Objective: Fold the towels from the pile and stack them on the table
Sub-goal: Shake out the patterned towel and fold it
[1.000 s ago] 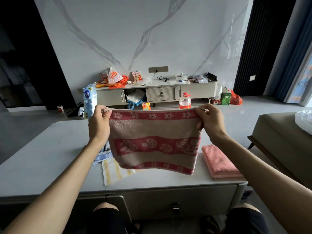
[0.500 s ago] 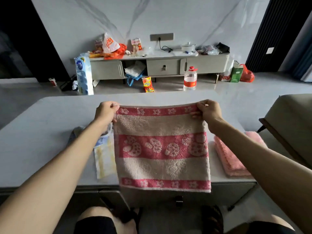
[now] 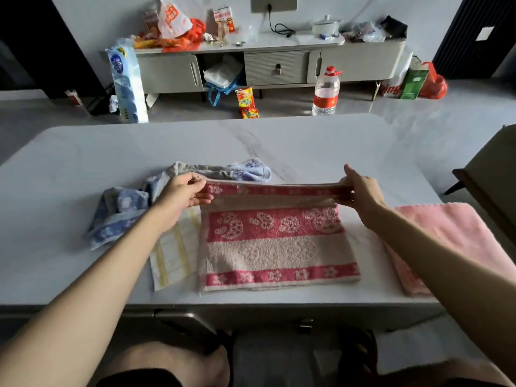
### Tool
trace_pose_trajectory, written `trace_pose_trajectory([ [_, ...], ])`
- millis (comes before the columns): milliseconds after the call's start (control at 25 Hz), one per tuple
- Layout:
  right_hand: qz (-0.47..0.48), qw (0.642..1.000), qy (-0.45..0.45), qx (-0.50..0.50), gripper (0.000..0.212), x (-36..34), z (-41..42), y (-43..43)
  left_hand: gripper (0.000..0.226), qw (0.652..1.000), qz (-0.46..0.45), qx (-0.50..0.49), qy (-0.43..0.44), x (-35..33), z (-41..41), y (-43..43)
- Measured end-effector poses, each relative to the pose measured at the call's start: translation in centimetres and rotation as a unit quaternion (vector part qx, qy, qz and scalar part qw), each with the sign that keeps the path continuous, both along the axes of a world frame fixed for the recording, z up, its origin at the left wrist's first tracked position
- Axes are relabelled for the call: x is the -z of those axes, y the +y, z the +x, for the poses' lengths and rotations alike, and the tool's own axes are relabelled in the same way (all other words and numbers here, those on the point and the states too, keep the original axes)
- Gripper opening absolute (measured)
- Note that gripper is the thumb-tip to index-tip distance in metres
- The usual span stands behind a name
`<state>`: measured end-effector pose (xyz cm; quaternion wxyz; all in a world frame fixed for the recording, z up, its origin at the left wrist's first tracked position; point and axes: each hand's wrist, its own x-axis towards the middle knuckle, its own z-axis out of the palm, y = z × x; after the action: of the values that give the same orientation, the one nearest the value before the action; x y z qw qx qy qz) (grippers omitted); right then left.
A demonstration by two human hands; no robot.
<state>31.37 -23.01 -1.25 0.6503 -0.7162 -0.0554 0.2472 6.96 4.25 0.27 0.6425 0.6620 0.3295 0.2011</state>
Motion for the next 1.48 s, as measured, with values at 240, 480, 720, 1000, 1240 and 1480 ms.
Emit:
trace_pose_trajectory([
  [240, -0.16, 0.971, -0.139, -0.108, 0.01, 4.6, -8.0, -9.0, 0.024, 0.99, 0.031, -0.035, 0.133, 5.7, -9.2, -7.4],
  [480, -0.201, 0.956, -0.186, -0.102, 0.021, 6.7, -9.2, -9.8, 0.019, 0.99, 0.06, -0.028, 0.125, 8.4, -10.3, -8.7],
  [720, -0.242, 0.933, -0.245, -0.104, 0.032, 7.1, -9.8, -9.3, 0.018, 0.975, 0.12, 0.013, 0.188, 8.6, -10.1, -8.6],
  [1000, -0.432, 0.782, -0.428, -0.135, 0.016, 6.8, -10.4, -8.8, 0.012, 0.897, 0.284, 0.078, 0.328, 7.6, -8.6, -8.0],
  [1240, -0.356, 0.736, -0.503, -0.28, 0.055, 7.9, -9.5, -1.9, 0.081, 0.795, 0.518, 0.129, 0.29, 10.4, -1.8, -9.1],
  [1480, -0.482, 0.722, -0.433, -0.242, 0.078, 11.0, -7.1, -2.7, 0.082, 0.757, 0.53, 0.111, 0.365, 13.1, -2.2, -7.2],
])
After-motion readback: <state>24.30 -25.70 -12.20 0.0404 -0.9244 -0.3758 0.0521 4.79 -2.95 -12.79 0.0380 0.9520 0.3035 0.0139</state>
